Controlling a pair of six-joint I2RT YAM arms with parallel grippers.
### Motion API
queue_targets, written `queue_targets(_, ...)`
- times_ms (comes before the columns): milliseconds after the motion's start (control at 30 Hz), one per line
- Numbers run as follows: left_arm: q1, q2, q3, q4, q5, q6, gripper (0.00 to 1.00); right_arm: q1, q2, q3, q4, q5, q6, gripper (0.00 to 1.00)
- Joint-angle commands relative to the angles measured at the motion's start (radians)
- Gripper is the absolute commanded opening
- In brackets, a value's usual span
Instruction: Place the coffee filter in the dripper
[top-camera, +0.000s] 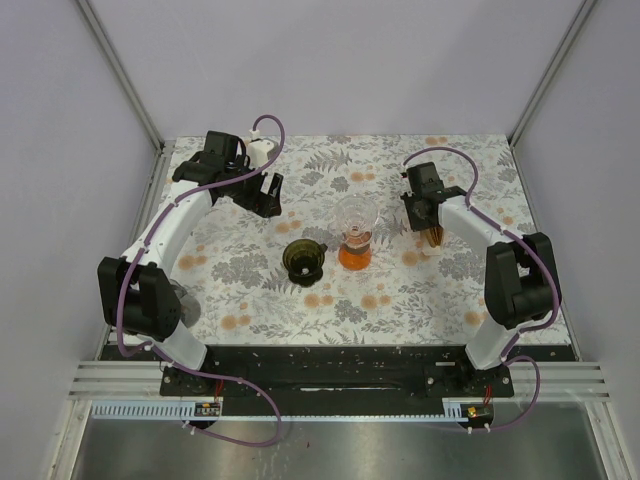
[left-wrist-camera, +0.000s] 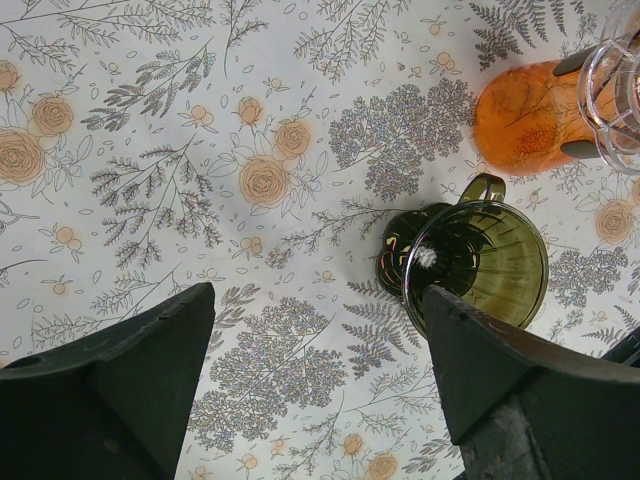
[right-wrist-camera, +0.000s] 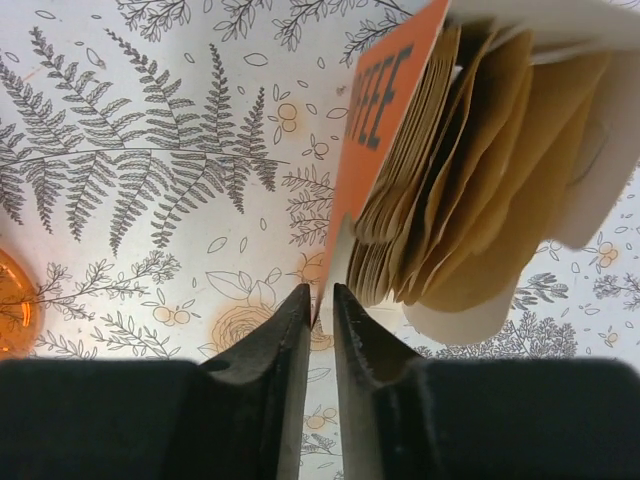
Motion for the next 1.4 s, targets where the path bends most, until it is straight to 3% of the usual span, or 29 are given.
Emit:
queue_targets(0, 0.003, -0.039, 0.023, 0.023, 0.033, 0.013, 0.88, 0.009, -0.014, 0.035, 0.007, -0.045, 0.022, 0.27)
queue_targets(133, 0.003, -0.037, 0.022, 0.020, 0.031, 0.015, 0.88, 0.008, -0.029, 0.039, 0.001, -0.080, 0.031, 0.33)
queue_targets(600, 0.003, -0.037, 0.022, 0.017, 0.036, 0.018, 0.88, 0.008, -0.126, 0.048, -0.024, -0.118, 0.037, 0.34)
queue_targets(933, 0.003, -0.039, 0.022, 0.017, 0.036, 0.021, 0.88, 0.006, -0.212, 0.065, 0.010, 0.043, -0.010, 0.28)
queue_targets(1100, 0.003, -0.040, 0.022, 0.013, 0.035, 0.022, 0.88, 0.001, -0.162, 0.094, 0.002, 0.138, -0.069, 0.25)
queue_targets(1367, 0.003, -0.042, 0.022, 0.013, 0.036, 0.024, 0.88, -0.035, -0.068, 0.157, -0.007, 0.158, -0.168, 0.24)
